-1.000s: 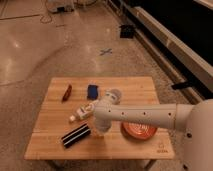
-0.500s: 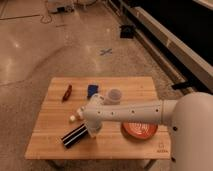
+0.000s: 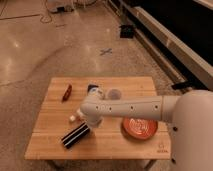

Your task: Push the eraser across the table

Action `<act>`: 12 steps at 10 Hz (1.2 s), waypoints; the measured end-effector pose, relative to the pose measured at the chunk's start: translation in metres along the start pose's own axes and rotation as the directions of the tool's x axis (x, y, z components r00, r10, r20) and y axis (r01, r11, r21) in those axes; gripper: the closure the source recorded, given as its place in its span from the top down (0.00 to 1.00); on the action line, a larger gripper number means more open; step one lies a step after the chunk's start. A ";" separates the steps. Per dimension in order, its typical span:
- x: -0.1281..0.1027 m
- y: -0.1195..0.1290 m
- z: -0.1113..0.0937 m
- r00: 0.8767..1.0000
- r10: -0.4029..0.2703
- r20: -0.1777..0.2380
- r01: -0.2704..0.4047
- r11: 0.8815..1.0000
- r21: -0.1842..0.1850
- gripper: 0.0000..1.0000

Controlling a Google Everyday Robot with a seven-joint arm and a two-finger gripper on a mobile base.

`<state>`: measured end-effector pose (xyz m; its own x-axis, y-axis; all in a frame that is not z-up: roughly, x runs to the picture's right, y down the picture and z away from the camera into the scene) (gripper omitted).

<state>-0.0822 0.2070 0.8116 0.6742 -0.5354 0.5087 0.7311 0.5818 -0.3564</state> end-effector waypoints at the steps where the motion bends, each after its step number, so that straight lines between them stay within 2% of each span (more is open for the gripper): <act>1: -0.001 -0.005 0.002 1.000 -0.011 -0.005 0.011 1.000 0.002 0.00; 7: -0.003 -0.028 0.009 0.998 -0.056 -0.036 0.056 0.998 0.001 0.00; 12: -0.046 -0.039 0.016 0.992 -0.122 0.022 0.122 0.992 -0.011 0.00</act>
<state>-0.1436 0.2192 0.8146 0.5776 -0.5890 0.5652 0.8090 0.5054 -0.3001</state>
